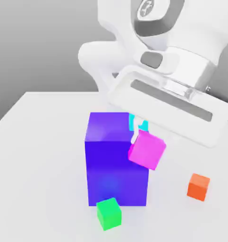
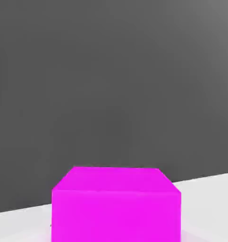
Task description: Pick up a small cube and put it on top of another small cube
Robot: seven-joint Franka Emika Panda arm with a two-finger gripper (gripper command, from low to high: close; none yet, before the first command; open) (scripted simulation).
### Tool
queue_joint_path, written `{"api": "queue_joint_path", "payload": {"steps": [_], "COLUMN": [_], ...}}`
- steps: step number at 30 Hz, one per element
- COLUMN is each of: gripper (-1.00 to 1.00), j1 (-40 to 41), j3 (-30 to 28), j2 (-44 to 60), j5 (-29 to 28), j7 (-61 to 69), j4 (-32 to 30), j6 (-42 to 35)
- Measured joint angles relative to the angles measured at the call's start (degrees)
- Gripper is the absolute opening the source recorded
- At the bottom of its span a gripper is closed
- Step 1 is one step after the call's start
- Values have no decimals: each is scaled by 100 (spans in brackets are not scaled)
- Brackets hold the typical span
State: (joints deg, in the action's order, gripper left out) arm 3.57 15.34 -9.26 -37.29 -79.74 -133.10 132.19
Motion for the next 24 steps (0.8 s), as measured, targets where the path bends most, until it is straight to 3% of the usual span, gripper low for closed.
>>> {"api": "queue_joint_path", "payload": {"steps": [14,24], "gripper": [-100,-100], "j1": [-180,-464], "j3": [-872,-1861], "j2": [-1674,-2401], "j5": [-18,6], "j7": [4163,7144], "j4": [-349,-611], "j6": [-307,-298]}}
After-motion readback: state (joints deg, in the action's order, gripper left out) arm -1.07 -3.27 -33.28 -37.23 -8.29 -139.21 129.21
